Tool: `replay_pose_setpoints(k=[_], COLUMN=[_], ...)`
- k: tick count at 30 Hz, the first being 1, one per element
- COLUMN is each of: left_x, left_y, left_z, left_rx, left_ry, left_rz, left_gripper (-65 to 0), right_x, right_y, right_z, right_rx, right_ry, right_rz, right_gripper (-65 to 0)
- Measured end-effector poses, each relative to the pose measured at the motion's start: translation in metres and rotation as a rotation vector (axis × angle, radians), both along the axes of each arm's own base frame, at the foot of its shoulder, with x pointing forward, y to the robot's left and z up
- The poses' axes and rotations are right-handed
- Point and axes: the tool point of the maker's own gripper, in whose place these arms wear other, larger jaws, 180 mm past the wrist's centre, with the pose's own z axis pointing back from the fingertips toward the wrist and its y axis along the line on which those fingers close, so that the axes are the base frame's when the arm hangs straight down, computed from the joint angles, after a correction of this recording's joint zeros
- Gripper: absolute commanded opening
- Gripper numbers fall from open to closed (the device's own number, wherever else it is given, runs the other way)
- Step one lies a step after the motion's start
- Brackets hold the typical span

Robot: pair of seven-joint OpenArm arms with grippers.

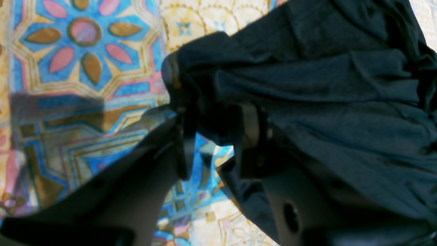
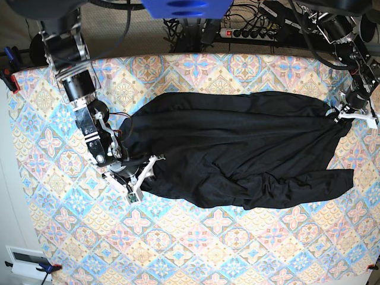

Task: Layout the t-shirt on the table in an organized manner, then fold the t-shirt properly
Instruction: 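Grasp the shirt hem with the right gripper and pull it outward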

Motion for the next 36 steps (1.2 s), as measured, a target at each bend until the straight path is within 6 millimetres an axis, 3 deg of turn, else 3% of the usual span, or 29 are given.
replay_pose_setpoints(k=[5, 10, 17, 23, 27, 33, 36], left_x=[-0.004, -0.003, -0.004, -0.004, -0.004, -0.004, -0.004], left_y=[-0.008, -0.009, -0.011, -0.011, -0.011, -0.011, -0.011], left_z=[-0.007, -0.008, -0.009, -0.01, -0.01, -0.01, -0.01], left_rx=[-0.024, -0.026, -0.032, -0.033, -0.033, -0.031, -0.03], left_ry=[0.007, 0.002, 0.002, 0.003, 0.003, 0.005, 0.006], left_rz=[0.002, 0.004, 0.005, 0.004, 0.005, 0.004, 0.005], left_gripper=[-45.6, -45.6, -45.6, -45.6, -45.6, -45.6, -45.6], right_x=[0.017, 0.014, 0.014, 0.017, 0.013, 0.021, 0.023], right_y=[-0.004, -0.007, 0.039, 0.031, 0.07, 0.022, 0.023], right_z=[-0.004, -0.022, -0.017, -0.019, -0.023, -0.041, -0.041], right_rx=[-0.044, -0.053, 0.032, 0.007, 0.057, -0.062, -0.065], right_ry=[-0.017, 0.019, -0.005, -0.002, 0.008, -0.03, -0.033], right_rz=[0.007, 0.017, 0.078, 0.046, 0.103, 0.048, 0.038], right_gripper=[-42.1, -42.1, -42.1, -42.1, -42.2, -44.1, -52.6])
